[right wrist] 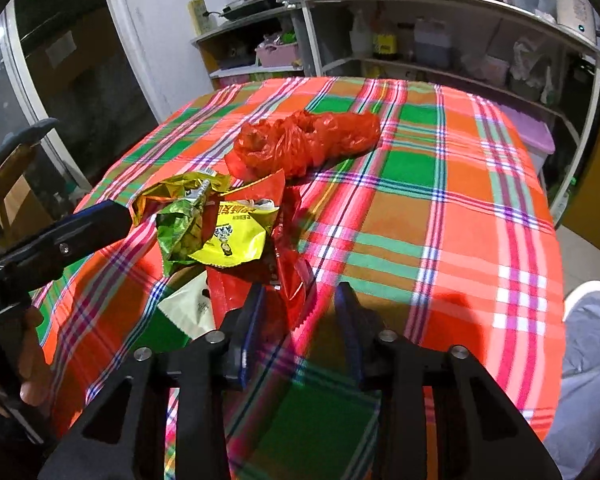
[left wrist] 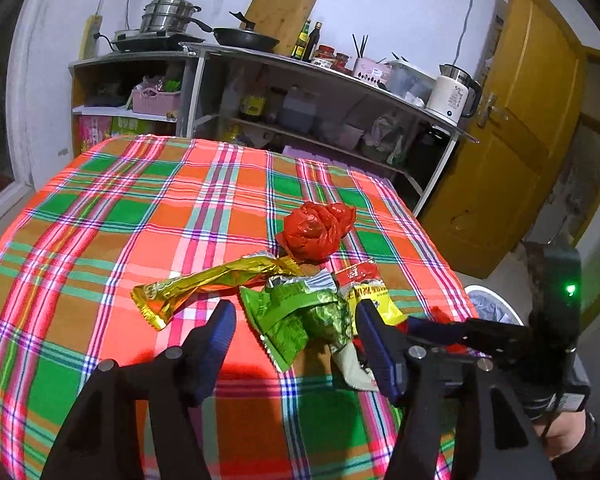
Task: Collect trash
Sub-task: 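Grasp the green chip bag with the left gripper while the right grasps the yellow packet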
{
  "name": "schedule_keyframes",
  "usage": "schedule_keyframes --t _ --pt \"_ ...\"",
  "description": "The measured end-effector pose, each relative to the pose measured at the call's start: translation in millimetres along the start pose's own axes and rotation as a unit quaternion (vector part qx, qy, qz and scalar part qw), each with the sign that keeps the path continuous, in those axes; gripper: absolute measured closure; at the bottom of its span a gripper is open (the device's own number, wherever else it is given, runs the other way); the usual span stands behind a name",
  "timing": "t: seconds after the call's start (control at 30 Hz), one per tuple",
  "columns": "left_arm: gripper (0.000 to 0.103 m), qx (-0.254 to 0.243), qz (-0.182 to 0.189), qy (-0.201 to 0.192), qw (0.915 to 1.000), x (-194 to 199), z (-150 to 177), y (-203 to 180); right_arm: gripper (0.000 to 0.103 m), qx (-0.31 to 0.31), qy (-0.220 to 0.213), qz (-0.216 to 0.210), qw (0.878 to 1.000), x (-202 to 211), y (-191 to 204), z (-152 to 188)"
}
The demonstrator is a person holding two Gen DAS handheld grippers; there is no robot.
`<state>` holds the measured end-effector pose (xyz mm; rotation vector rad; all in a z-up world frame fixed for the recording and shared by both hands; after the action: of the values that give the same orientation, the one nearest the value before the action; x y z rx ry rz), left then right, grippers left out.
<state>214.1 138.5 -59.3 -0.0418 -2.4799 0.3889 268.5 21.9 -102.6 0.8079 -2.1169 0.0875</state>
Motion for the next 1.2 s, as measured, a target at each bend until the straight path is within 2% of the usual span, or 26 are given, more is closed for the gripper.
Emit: schedule_keyframes --t 0.1,0.13,0.27,0.37,0.6,0.63,0.67,0.7,1.0,1.1,1.2 --pt "0.040 0.001 0.000 0.003 1.0000 -6 -2 -1 0.079 0.004 0.002 -0.005 1.000 -5 2 -2" --pt "0.040 0.002 0.000 0.005 1.0000 -9 -2 -2 0.086 0.005 0.002 -0.008 1.000 -6 3 -2" --pt "0.040 -0.001 -0.002 0.016 0.9999 -21 -2 -6 0.091 0.009 -0.002 -0.007 1.000 -5 5 -2" --pt "0.040 -0.004 -0.007 0.023 0.9997 -29 -1 -8 0.093 0.011 -0.007 -0.006 1.000 -1 4 -2" --pt "0.040 -0.026 -0.043 0.046 0.9977 -46 9 -11 0.095 0.009 -0.017 -0.004 1.000 12 1 5" --pt "0.040 -0.026 -0.050 0.049 0.9972 -49 10 -10 0.095 0.009 -0.018 -0.004 1.000 14 0 5" --pt "0.047 -0.024 -0.053 0.053 0.9969 -51 11 -9 0.095 0.011 -0.021 -0.002 1.000 17 -1 6" --pt "0.051 -0.020 -0.052 0.057 0.9968 -53 12 -8 0.095 0.013 -0.023 -0.001 1.000 18 -1 6" --pt "0.056 -0.006 -0.046 0.042 0.9980 -41 13 -5 0.096 0.011 -0.041 0.017 0.999 35 -8 7" --pt "0.056 -0.003 -0.043 0.034 0.9985 -32 11 -7 0.096 0.026 -0.056 0.042 0.997 48 -8 4" --pt "0.056 -0.004 -0.041 0.028 0.9988 -23 10 -11 0.097 0.065 -0.073 0.076 0.992 62 -1 3"
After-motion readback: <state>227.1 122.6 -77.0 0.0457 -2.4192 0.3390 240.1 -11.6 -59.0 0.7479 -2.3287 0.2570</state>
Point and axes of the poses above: each gripper's, at about its wrist camera, not at the fingertips, and x roughly against the way its jaws point, y to its left, z to its underside, the point moved 8 cm from there along -x, roughly the way its jaws point, and after that the axes turned 2 degrees about -y, right-handed, at the moved point
